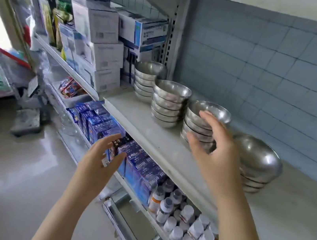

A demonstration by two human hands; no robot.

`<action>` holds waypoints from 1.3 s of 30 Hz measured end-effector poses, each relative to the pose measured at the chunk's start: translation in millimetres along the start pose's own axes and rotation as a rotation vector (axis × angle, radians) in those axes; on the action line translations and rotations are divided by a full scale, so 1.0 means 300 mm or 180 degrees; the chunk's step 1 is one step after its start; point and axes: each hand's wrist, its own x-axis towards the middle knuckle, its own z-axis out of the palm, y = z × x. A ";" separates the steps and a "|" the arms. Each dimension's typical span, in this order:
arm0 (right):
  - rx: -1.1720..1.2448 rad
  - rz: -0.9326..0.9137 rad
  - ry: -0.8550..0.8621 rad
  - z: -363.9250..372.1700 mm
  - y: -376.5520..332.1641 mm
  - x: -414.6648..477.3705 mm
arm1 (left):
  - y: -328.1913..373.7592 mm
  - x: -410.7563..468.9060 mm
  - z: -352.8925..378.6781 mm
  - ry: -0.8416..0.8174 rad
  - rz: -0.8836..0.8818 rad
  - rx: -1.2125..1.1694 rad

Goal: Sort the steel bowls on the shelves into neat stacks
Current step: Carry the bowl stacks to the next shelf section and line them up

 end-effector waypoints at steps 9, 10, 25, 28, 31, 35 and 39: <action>-0.0221 -0.0065 -0.0050 0.320 -0.014 0.415 | -0.165 0.498 -0.053 -0.0211 -0.0084 -0.0149; -0.0247 -0.0008 -0.0045 0.349 -0.016 0.448 | -0.187 0.560 -0.050 -0.0310 -0.0051 -0.0192; -0.0779 0.0725 0.1213 0.666 -0.102 0.542 | -0.325 1.232 0.150 -0.2044 0.0412 -0.0723; -0.0350 0.0925 0.1357 0.743 -0.127 0.498 | -0.337 1.248 0.106 -0.2188 0.0562 -0.0803; -0.0289 0.1170 0.1270 0.812 -0.128 0.462 | -0.375 1.255 0.037 -0.2370 0.0560 -0.0870; -0.0250 0.1808 0.0919 0.885 -0.079 0.453 | -0.453 1.267 -0.057 -0.2821 0.0613 -0.0832; 0.0052 0.1935 0.0442 0.922 -0.021 0.476 | -0.476 1.274 -0.096 -0.3048 0.0579 -0.0764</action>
